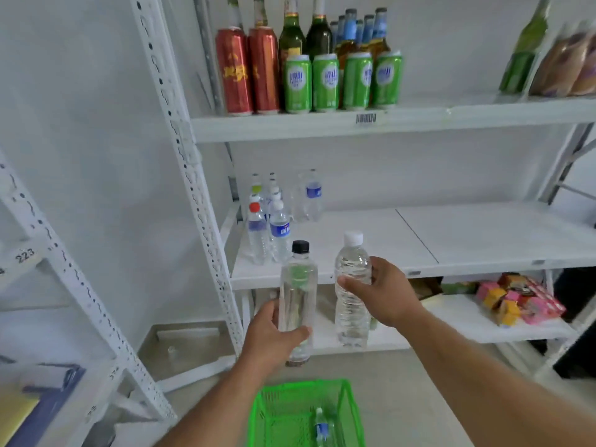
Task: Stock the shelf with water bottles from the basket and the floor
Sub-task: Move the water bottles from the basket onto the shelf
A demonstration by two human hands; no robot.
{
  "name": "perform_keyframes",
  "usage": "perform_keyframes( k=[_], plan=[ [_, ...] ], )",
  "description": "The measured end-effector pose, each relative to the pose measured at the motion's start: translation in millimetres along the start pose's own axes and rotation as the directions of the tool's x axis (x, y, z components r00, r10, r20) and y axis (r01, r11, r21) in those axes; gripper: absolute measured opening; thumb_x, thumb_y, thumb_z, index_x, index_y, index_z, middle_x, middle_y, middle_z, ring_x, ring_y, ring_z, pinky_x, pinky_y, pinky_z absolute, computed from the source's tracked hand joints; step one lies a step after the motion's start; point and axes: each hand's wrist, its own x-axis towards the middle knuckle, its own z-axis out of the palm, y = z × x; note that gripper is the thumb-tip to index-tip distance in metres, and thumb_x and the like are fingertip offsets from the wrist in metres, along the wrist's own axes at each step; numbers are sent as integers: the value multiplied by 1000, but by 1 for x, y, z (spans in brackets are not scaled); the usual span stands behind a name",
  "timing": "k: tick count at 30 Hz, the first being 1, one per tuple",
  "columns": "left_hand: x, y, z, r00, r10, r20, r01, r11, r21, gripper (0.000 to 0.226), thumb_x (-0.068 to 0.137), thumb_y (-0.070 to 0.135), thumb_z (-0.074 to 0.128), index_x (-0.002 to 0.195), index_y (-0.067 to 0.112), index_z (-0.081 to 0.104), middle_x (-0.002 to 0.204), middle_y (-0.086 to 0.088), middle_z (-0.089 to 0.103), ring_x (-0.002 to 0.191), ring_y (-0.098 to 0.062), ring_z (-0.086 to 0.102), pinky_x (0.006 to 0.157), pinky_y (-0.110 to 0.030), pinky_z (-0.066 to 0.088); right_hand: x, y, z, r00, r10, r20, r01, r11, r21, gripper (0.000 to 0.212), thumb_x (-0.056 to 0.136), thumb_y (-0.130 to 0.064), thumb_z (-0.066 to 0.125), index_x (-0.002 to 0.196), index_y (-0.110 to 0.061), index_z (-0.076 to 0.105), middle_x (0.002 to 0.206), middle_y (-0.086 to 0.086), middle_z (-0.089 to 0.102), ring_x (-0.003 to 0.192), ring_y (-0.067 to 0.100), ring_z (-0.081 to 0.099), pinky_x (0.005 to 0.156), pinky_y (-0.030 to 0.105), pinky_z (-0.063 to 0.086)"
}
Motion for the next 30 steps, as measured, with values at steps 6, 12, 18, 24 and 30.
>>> perform_keyframes(
  k=[6, 12, 18, 24, 30],
  plan=[
    [-2, 45, 40, 998, 50, -49, -47, 998, 52, 44, 63, 25, 87, 96, 35, 59, 92, 13, 71, 75, 14, 62, 57, -3, 43, 13, -7, -53, 999, -33, -17, 34, 998, 49, 39, 76, -51, 77, 107, -31, 64, 99, -12, 72, 89, 9, 69, 84, 41, 58],
    [6, 60, 79, 994, 30, -104, -26, 999, 36, 47, 65, 16, 87, 102, 26, 61, 93, 9, 69, 73, 15, 62, 50, -2, 43, 35, 5, -89, 997, -76, 13, 75, 996, 46, 35, 77, -49, 77, 105, -31, 65, 98, -12, 72, 89, 9, 69, 85, 40, 58],
    [35, 61, 99, 994, 19, -109, -17, 1000, 22, 52, 58, 25, 88, 102, 31, 61, 97, 13, 72, 85, 6, 67, 71, -16, 48, 74, 20, -98, 995, -93, 25, 92, 995, 42, 43, 76, -53, 76, 109, -29, 65, 99, -11, 72, 89, 9, 69, 84, 39, 58],
    [94, 53, 107, 994, -9, -110, 10, 1000, 6, 62, 45, 45, 82, 101, 36, 59, 97, 14, 73, 85, 1, 69, 73, -22, 53, 136, 33, -84, 995, -87, 44, 86, 996, 28, 43, 78, -51, 75, 112, -28, 64, 102, -9, 72, 92, 11, 68, 86, 40, 57],
    [171, 40, 108, 992, -18, -125, 19, 1000, 4, 60, 61, 37, 84, 113, 40, 55, 104, 21, 65, 93, 4, 62, 62, -14, 49, 207, 46, -54, 998, -39, 51, 37, 999, 26, 53, 76, -51, 78, 120, -26, 62, 107, -11, 70, 95, 12, 66, 86, 36, 55]
  ],
)
